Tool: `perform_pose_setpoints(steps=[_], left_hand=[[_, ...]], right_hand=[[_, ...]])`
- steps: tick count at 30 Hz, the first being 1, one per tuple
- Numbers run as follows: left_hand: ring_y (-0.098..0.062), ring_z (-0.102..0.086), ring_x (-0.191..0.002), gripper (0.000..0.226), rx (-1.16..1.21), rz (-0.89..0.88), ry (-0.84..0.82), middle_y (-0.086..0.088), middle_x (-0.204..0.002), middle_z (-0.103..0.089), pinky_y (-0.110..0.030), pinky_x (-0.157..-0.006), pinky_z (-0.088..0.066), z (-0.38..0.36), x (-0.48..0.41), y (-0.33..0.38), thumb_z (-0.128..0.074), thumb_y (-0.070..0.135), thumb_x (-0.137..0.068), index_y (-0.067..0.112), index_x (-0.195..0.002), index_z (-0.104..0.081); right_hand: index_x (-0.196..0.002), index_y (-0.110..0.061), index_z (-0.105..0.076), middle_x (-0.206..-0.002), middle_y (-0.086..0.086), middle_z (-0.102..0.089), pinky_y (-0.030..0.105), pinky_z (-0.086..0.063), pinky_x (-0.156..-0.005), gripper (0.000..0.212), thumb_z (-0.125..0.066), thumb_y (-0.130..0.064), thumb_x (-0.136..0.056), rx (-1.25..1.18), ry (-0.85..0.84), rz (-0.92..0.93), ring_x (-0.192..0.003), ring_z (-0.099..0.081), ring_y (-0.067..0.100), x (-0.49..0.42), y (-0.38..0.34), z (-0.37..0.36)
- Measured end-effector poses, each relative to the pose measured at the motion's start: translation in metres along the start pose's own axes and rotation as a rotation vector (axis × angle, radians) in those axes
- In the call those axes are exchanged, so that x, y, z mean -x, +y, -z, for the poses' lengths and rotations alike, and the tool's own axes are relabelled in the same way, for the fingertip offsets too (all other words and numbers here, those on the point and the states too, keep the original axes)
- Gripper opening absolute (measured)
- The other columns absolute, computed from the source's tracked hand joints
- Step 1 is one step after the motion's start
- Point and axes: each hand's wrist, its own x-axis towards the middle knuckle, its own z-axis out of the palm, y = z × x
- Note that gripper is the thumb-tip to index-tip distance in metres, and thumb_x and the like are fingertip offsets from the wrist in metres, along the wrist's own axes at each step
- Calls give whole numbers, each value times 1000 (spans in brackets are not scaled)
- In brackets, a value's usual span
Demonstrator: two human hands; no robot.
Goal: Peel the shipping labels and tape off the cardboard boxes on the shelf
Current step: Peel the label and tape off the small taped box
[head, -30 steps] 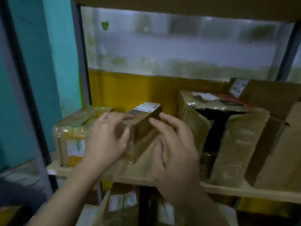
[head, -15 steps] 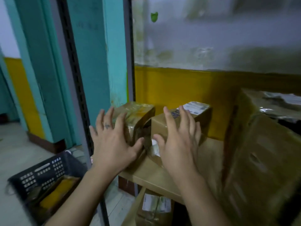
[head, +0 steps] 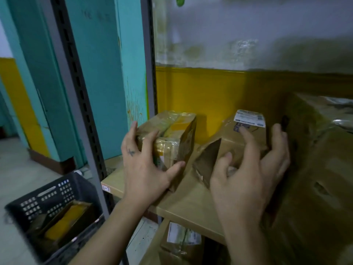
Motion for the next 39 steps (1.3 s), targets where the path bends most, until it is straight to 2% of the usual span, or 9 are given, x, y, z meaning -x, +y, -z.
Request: perform_pose_setpoints(steps=[5, 12, 17, 21, 23, 26, 29, 34, 39], left_hand=[[-30, -12, -149, 87, 185, 31, -36, 11, -161, 3, -58, -115, -30, -3, -3, -6, -76, 67, -62, 40, -136, -39], [-25, 2, -151, 89, 230, 65, -13, 13, -159, 25, -40, -116, -19, -12, -12, -24, -84, 55, -63, 40, -136, -35], [-22, -3, -150, 87, 309, 124, 17, 13, -159, 20, -34, -115, -17, -15, -19, -33, -75, 62, -65, 37, -137, -33], [5, 1, -144, 84, 443, 238, 141, -5, -160, 1, -13, -114, -12, -11, -23, -43, -78, 47, -72, 30, -138, -29], [-13, -22, -145, 87, 566, 360, 188, -7, -152, -22, -32, -120, -24, -11, -27, -46, -71, 63, -71, 36, -139, -24], [-14, -49, -128, 92, 742, 533, 160, -1, -140, -46, -45, -112, -39, -13, -32, -50, -65, 74, -66, 36, -140, -23], [-12, -60, -117, 83, 885, 629, 116, 7, -128, -59, -44, -106, -45, -13, -34, -53, -71, 69, -66, 34, -133, -37], [-10, -69, -99, 47, 855, 662, -40, 12, -106, -73, -42, -96, -52, -17, -34, -51, -81, 46, -74, 34, -113, -59], [-15, -72, -91, 43, 885, 638, -97, 1, -102, -76, -35, -81, -55, -18, -38, -59, -84, 10, -73, 19, -109, -62]], right_hand=[[-127, -19, -58, -146, 2, -39, 28, -36, -105, 45, -60, -12, -83, -239, -194, 175, -136, -35, 17, 23, -29, -12], [-145, -32, -36, -150, -18, -25, 13, -22, -106, 54, -54, -25, -95, -232, -597, -65, -137, -25, -1, 20, -27, -39], [-151, -35, -22, -159, -16, -11, 26, -20, -114, 60, -49, -28, -99, -330, -707, -246, -143, -22, 6, 13, -43, -66], [-148, -29, -33, -149, -3, -42, 39, -37, -111, 52, -50, -34, -99, -559, -644, -564, -133, -43, 13, 12, -45, -88], [-151, -26, -29, -152, -1, -38, 39, -32, -114, 57, -48, -40, -99, -543, -634, -607, -138, -37, 17, 12, -48, -98], [-152, -24, -24, -154, 4, -33, 41, -29, -114, 69, -50, -50, -94, -525, -696, -707, -140, -32, 23, 9, -54, -119], [-129, -25, -54, -128, 3, -61, 44, -46, -101, 53, -58, -52, -84, -598, -784, -872, -114, -58, 24, 8, -54, -139], [-104, -27, -65, -101, -8, -72, 40, -52, -89, 20, -61, -27, -84, -615, -527, -674, -96, -66, 19, -7, -43, -153], [-127, -23, -55, -111, -13, -64, 17, -41, -81, 48, -58, -3, -84, -595, -532, -444, -99, -59, 4, 9, -28, -146]])
